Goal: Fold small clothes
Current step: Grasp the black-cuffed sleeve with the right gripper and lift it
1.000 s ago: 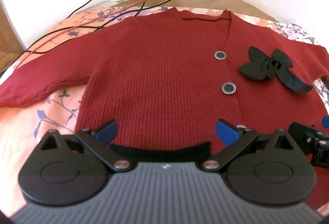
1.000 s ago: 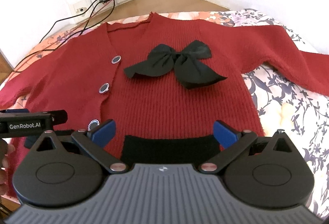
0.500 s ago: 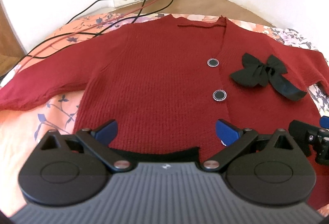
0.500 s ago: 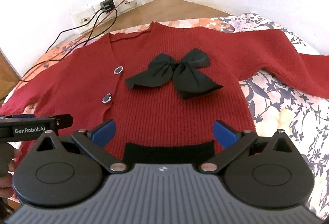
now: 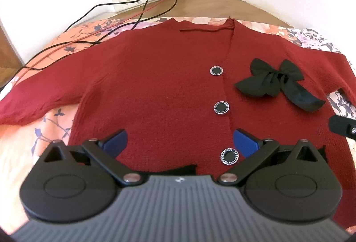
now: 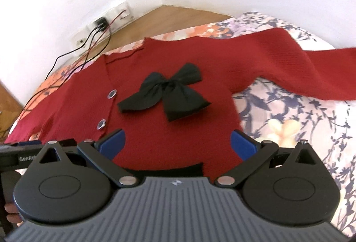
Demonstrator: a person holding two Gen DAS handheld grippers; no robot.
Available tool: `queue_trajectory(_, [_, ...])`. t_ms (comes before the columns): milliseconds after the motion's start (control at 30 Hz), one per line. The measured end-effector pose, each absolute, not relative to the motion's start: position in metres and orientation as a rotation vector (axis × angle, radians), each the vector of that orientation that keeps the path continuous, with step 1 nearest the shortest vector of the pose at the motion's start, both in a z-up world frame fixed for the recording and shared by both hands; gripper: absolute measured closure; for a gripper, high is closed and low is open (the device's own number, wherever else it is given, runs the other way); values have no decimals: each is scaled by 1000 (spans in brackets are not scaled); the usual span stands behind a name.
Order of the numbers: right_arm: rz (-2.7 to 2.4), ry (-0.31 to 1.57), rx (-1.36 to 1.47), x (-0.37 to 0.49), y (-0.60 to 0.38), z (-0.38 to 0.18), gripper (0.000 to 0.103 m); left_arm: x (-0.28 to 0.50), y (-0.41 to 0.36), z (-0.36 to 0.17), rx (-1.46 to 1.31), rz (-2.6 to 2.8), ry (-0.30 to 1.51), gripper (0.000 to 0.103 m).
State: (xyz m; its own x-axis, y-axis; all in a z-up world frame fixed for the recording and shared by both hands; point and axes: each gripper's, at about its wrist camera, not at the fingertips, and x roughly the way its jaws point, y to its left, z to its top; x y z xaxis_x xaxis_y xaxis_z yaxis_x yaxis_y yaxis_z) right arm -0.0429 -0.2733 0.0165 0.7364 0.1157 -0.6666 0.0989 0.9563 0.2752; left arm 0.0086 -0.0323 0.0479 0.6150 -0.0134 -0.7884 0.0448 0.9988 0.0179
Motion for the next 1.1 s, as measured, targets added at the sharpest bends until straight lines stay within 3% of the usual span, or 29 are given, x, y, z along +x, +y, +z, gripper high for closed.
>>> queue_trajectory(1100, [-348,643,631,-49,-508,-27,0,25,-90,25,88,-29,985,0])
